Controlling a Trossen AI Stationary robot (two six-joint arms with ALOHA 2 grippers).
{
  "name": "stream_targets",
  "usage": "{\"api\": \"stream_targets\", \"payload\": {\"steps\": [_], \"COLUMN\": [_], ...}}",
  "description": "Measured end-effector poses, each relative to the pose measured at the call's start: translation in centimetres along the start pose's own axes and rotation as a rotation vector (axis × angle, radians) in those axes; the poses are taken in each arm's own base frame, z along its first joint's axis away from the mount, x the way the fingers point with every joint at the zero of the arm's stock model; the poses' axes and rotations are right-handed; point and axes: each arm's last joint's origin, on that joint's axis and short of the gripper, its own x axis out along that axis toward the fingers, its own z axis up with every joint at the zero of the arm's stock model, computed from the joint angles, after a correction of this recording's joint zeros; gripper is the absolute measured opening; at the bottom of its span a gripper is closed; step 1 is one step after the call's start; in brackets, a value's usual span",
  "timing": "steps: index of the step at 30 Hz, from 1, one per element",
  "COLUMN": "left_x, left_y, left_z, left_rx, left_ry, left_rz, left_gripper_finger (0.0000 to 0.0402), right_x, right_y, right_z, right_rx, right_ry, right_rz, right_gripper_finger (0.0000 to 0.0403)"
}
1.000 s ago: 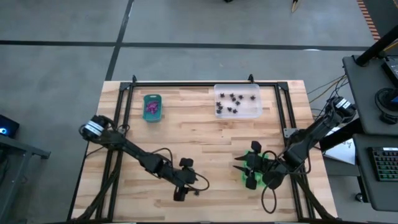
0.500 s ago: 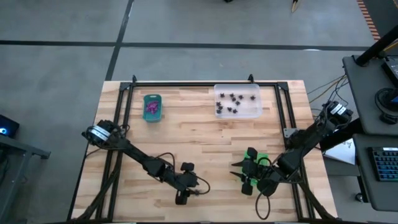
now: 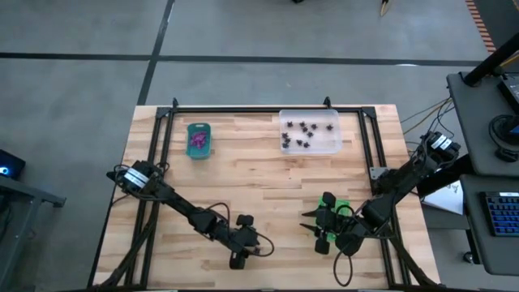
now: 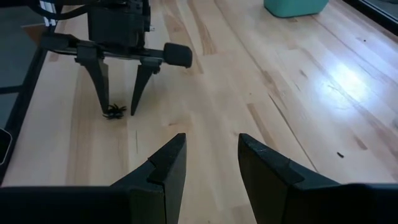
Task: Sort Halloween decoration
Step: Put the black spider toy into the white bin
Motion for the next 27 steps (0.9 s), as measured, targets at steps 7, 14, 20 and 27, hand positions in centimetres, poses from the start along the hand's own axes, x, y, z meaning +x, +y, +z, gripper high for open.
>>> {"api": "stream_targets", "payload": {"steps": [7,14,20,27], "left_x": [-0.05,-0.06,-0.16,-0.33], "left_y": [-0.04,0.00,-0.02,-0.14], "left_z": [-0.11,-0.21,-0.16,-0.09], "left_rx": [-0.011,-0.011,-0.010,-0.008], "left_ry": [0.011,0.016,0.018,0.020], "left_rz": [0.003,0.009,0.004,-0.007], "left_gripper_finger": [0.0119,0.0074,0.0047,0.0037], "right_x": [0.00,-0.02,-0.02,-0.02], "right_y": [0.03,0.06,0.09,0.09], "right_z": [0.03,0.10,0.14,0.15], "right_rx": [0.003,0.006,0.009,0.010], "right_ry": [-0.003,-0.007,-0.010,-0.011], "right_rz": [0.002,0.005,0.008,0.009], "right_gripper_finger": [0.0137,0.0137,0.0137,0.0137]}}
